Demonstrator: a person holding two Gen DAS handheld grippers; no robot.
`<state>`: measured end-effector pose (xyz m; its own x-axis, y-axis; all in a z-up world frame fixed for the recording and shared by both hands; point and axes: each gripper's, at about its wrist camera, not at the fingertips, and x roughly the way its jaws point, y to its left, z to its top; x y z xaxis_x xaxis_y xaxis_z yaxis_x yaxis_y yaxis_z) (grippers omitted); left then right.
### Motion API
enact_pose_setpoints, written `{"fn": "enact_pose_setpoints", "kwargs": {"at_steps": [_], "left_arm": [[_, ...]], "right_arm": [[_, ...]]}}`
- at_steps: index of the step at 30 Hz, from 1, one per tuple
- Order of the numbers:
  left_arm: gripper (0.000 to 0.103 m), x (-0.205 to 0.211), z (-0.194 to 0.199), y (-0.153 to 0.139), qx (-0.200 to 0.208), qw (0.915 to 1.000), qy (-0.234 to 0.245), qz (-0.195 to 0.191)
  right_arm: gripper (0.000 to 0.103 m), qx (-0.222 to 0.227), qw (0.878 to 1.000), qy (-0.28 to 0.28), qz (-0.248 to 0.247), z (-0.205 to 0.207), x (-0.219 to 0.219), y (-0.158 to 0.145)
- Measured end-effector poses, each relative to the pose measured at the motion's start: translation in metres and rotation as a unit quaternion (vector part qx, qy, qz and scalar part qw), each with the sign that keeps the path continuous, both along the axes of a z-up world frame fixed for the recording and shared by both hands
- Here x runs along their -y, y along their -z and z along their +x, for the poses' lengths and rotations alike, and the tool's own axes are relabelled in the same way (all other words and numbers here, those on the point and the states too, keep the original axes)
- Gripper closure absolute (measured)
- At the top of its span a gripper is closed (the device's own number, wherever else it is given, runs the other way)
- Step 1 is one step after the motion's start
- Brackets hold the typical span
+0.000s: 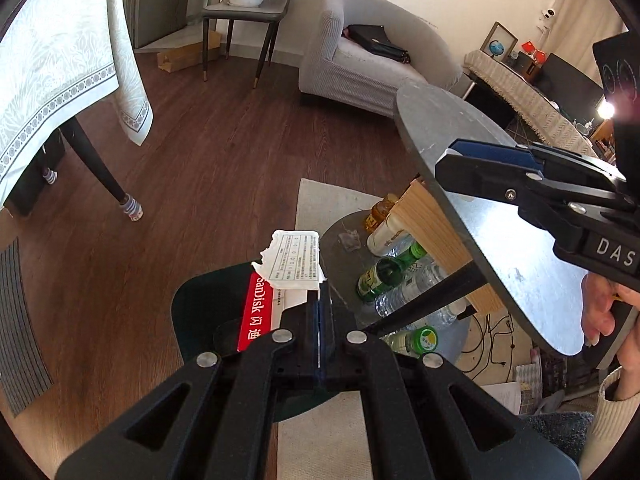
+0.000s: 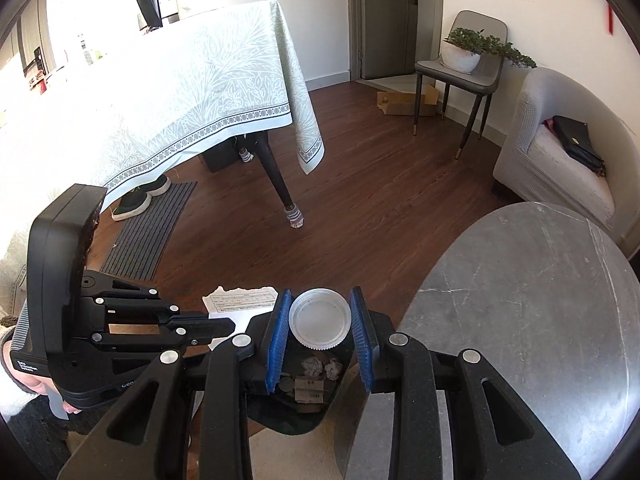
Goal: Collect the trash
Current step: 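Carry the bottle cap and SanDisk package over the green trash bin, then open the left gripper to drop the package while the right gripper drops the cap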
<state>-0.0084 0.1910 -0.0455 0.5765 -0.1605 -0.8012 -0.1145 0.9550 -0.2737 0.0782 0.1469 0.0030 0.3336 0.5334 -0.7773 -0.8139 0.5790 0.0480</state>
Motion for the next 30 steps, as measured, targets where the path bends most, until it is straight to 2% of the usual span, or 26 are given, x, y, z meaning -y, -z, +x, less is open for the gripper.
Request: {"fn": "enact_pose_setpoints", "kwargs": {"at_steps": [11, 26, 30], "left_arm": [[0.102, -0.021, -0.011, 0.05, -0.069, 0.9976, -0.004, 0.001], [0.102, -0.024, -0.015, 0.081, -0.118, 0.993, 0.009, -0.001], [0.095, -0.027, -0.018, 0.086, -0.127, 0.9919, 0.008, -0.005]], "right_arm": [[0.073, -0.02, 0.999, -0.019, -0.035, -0.005, -0.037, 0.025], [0.073, -0.032, 0.997, -0.028, -0.061, -0.006, -0.059, 0.043], [0.073, -0.036, 0.996, -0.028, -0.07, -0.001, -0.063, 0.047]]}}
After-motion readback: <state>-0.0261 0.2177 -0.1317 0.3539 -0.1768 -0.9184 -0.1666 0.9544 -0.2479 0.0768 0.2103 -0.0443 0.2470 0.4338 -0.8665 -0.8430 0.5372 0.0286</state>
